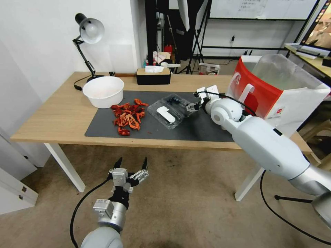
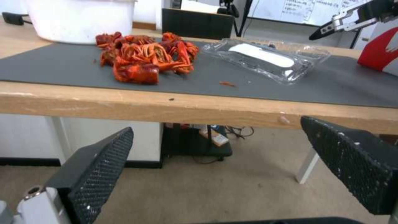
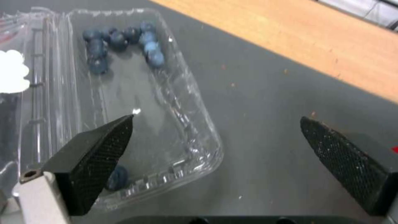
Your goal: Close the takeout container lid, then place the container into the takeout bag.
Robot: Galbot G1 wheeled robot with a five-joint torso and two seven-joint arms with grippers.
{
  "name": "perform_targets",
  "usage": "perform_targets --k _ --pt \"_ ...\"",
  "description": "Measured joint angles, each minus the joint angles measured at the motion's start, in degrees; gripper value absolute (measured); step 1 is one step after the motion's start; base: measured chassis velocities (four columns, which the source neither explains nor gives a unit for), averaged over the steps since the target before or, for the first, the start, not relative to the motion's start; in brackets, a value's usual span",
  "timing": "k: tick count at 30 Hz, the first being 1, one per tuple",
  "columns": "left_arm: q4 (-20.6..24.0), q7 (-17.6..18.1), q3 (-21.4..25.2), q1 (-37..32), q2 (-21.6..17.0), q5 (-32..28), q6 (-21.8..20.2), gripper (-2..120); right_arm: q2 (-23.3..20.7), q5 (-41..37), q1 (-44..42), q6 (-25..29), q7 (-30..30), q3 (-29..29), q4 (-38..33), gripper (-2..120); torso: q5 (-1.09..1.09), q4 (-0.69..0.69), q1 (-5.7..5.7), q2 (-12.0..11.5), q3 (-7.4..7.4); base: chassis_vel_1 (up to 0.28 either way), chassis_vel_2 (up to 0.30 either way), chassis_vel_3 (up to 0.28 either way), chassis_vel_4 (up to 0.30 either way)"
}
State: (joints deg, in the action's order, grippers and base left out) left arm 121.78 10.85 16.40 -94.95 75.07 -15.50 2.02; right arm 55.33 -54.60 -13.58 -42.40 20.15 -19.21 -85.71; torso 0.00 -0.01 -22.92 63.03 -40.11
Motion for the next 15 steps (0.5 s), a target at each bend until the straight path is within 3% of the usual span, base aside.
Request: perform_targets --k 15 --pt "-0.4 0.2 -0.4 0.0 0.0 0.2 0.2 100 -0.6 -0.8 2.3 0.2 -4.1 -1.4 3.2 100 0.00 0.00 0.00 0.0 0.00 0.000 0.000 0.000 0.000"
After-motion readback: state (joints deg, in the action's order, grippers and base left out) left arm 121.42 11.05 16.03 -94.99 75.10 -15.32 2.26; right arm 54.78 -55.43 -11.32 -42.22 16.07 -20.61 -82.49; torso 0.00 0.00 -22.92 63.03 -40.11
